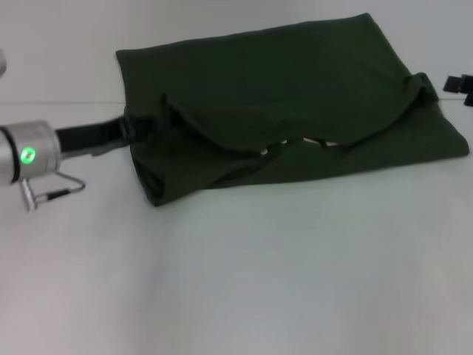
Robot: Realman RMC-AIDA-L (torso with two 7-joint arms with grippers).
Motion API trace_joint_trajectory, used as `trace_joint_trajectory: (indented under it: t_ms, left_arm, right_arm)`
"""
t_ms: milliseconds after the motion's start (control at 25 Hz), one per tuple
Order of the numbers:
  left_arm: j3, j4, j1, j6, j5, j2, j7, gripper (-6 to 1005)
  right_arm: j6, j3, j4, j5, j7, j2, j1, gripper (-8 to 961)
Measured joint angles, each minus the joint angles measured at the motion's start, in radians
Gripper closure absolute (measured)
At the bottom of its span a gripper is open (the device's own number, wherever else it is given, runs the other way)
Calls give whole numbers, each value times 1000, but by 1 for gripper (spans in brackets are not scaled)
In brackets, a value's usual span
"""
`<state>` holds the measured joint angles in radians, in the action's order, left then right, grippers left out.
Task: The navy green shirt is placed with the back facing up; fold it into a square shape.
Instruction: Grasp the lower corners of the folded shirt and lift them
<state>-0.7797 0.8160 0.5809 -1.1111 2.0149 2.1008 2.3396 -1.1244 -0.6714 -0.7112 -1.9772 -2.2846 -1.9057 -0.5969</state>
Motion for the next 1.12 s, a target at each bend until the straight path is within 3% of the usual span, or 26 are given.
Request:
trace_joint_trajectory:
  t_ms: [240, 480, 760, 1120]
  left_arm:
    - [28, -96, -37, -68, -13, -33, -222, 437]
    - [-26, -154, -12, -32, 10, -27, -310, 439]
    - [-65, -227, 44, 104, 3, -16, -205, 440]
    - [-75, -261, 80, 119, 8, -14, -78, 439]
  right_arm:
    - [-150, 64, 2, 92, 39, -5, 74, 247]
    - [-183, 73, 4, 92, 40, -3, 63, 247]
    - [-187, 69, 6, 90, 40, -5, 51, 247]
    - [-197, 74, 8, 91, 40, -7, 51, 247]
